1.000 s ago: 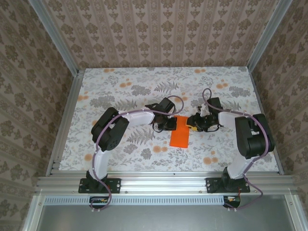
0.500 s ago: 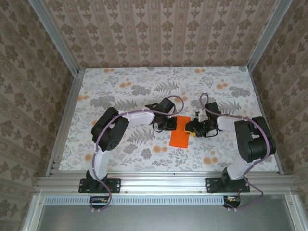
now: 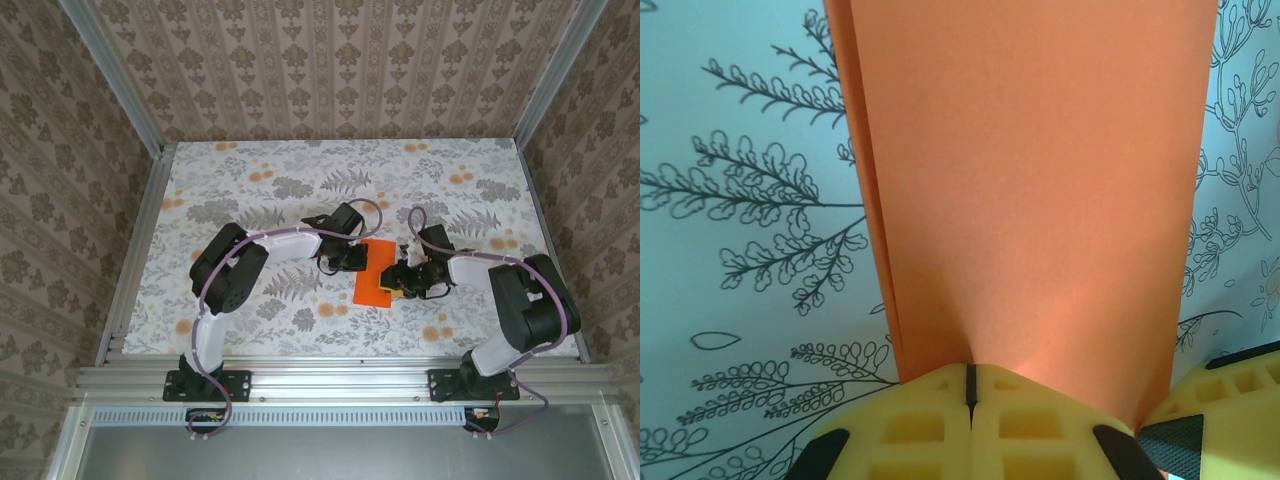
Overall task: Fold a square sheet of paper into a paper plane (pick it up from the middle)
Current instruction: Fold the square sheet of paper in half at the center of the table.
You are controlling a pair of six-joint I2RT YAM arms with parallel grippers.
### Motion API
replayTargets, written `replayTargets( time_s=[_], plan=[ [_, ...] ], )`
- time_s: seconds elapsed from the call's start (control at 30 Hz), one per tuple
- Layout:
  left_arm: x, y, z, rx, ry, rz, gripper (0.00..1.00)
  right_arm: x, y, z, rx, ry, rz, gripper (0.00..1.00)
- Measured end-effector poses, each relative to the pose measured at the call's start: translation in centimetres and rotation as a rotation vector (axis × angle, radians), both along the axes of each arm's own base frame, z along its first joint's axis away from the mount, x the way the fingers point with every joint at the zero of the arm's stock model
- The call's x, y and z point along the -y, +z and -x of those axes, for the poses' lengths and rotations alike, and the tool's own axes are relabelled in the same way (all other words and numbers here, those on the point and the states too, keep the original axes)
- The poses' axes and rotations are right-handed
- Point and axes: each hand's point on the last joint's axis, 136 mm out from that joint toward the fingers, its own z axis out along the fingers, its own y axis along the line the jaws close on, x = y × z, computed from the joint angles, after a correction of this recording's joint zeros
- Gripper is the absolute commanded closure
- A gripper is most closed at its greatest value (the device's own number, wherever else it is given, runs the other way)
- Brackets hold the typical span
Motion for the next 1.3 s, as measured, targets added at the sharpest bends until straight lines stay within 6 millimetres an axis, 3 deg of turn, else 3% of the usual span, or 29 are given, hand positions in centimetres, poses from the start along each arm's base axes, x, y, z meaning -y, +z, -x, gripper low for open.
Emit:
replayTargets(
  time_s=[0.23, 0.47, 0.67, 0.83, 1.03, 1.2, 1.23, 1.3],
  plan=[
    [0.0, 0.0, 0.0, 0.0, 0.0, 0.0, 1.0, 0.0, 2.1, 0.9, 0.067, -0.022, -0.008, 0.64],
    [0.0, 0.0, 0.0, 0.0, 0.0, 0.001, 1.0, -0.4, -0.1, 3.2, -0.01, -0.003, 0.013, 0.65],
    [0.0, 0.0, 0.0, 0.0, -0.001, 0.0, 1.0, -0.5, 0.2, 3.2, 0.005, -0.004, 0.018, 0.64],
    [0.0, 0.0, 0.1, 0.001, -0.001, 0.0, 1.0, -0.9, 1.9, 3.1, 0.067, 0.008, 0.003, 0.64],
    [0.0, 0.1, 0.1, 0.002, -0.001, 0.0, 1.0, -0.2, -0.4, 4.2, 0.001, 0.004, 0.044, 0.65],
    [0.1, 0.1, 0.2, 0.004, -0.003, -0.002, 1.0, 0.0, 0.1, 4.2, 0.005, 0.004, 0.057, 0.64],
    [0.1, 0.2, 0.3, 0.003, -0.004, -0.002, 0.98, 0.1, 0.4, 4.3, 0.009, 0.002, 0.067, 0.63],
    [0.0, 0.3, 0.6, 0.001, -0.008, -0.007, 0.82, 0.4, 1.5, 3.9, 0.036, -0.002, 0.085, 0.59]
  ],
)
